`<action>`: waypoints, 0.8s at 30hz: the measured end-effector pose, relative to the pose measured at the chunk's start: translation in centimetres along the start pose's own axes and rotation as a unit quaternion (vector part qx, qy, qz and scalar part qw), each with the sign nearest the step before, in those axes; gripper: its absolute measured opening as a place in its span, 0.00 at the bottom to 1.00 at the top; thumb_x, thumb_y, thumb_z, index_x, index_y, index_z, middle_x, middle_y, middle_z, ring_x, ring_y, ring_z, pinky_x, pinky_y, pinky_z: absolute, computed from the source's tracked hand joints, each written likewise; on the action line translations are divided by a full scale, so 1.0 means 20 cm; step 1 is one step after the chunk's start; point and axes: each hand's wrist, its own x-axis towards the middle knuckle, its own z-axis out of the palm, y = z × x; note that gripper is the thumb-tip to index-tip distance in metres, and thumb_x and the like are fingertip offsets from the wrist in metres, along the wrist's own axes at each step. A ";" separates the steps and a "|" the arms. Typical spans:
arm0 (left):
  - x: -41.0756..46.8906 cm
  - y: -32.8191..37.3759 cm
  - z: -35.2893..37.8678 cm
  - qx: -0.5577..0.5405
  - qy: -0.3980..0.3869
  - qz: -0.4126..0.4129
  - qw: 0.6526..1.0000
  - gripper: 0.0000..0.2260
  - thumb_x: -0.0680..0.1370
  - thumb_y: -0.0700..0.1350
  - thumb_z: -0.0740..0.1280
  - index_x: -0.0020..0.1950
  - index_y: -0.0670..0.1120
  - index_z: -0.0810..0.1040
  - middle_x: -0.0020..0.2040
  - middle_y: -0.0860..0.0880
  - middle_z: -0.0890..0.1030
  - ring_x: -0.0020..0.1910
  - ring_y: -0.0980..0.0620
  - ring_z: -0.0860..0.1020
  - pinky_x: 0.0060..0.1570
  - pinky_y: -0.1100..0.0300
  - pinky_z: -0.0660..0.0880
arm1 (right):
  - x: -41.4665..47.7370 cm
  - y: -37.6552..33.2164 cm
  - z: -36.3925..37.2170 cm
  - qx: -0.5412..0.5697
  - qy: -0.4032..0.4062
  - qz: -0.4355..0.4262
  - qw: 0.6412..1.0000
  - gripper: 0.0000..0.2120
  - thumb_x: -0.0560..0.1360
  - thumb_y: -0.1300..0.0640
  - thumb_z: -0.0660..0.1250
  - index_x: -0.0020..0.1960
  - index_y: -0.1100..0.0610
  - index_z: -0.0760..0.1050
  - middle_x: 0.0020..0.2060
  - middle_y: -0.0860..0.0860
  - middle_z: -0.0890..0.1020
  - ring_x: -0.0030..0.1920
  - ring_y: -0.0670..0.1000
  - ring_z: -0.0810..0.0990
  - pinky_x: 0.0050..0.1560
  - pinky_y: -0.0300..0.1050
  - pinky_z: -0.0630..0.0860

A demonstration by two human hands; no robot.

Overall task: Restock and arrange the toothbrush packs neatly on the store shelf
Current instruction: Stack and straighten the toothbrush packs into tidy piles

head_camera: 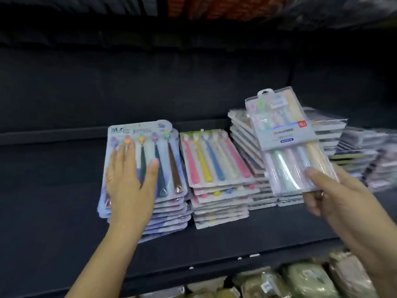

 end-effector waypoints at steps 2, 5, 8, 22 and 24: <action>0.05 0.19 0.12 -0.082 -0.101 0.016 0.991 0.35 0.74 0.65 0.52 0.79 0.54 0.56 0.79 0.57 0.54 0.77 0.62 0.48 0.75 0.61 0.46 | 0.06 -0.04 -0.06 0.007 0.007 -0.001 1.000 0.05 0.68 0.51 0.68 0.39 0.53 0.75 0.27 0.50 0.72 0.24 0.46 0.67 0.22 0.36 0.64; 0.10 0.47 0.31 -0.195 -0.247 -0.023 0.949 0.31 0.76 0.64 0.53 0.79 0.59 0.52 0.79 0.61 0.53 0.76 0.61 0.53 0.69 0.64 0.51 | 0.20 -0.08 -0.09 0.011 0.027 -0.002 1.000 0.07 0.78 0.56 0.63 0.41 0.54 0.71 0.26 0.49 0.71 0.24 0.46 0.68 0.23 0.36 0.64; 0.11 0.65 0.45 -0.271 -0.315 -0.057 0.908 0.32 0.76 0.66 0.53 0.79 0.64 0.47 0.79 0.60 0.51 0.77 0.57 0.55 0.67 0.58 0.56 | 0.32 -0.11 -0.08 0.060 0.014 0.028 0.998 0.06 0.79 0.55 0.64 0.54 0.56 0.75 0.34 0.50 0.76 0.25 0.45 0.70 0.24 0.36 0.67; 0.08 0.71 0.53 -0.241 -0.293 -0.063 0.923 0.28 0.80 0.63 0.57 0.79 0.58 0.57 0.78 0.59 0.59 0.76 0.56 0.59 0.66 0.61 0.59 | 0.39 0.05 0.11 0.040 0.155 0.029 0.987 0.13 0.79 0.50 0.65 0.42 0.58 0.73 0.29 0.52 0.78 0.24 0.46 0.75 0.24 0.37 0.72; 0.07 0.58 0.36 -0.227 -0.213 -0.045 0.949 0.24 0.81 0.60 0.58 0.77 0.58 0.63 0.75 0.62 0.64 0.72 0.62 0.63 0.62 0.70 0.59 | 0.28 0.14 0.20 0.031 0.125 0.019 0.992 0.13 0.82 0.53 0.61 0.41 0.59 0.73 0.28 0.52 0.79 0.26 0.48 0.76 0.27 0.40 0.74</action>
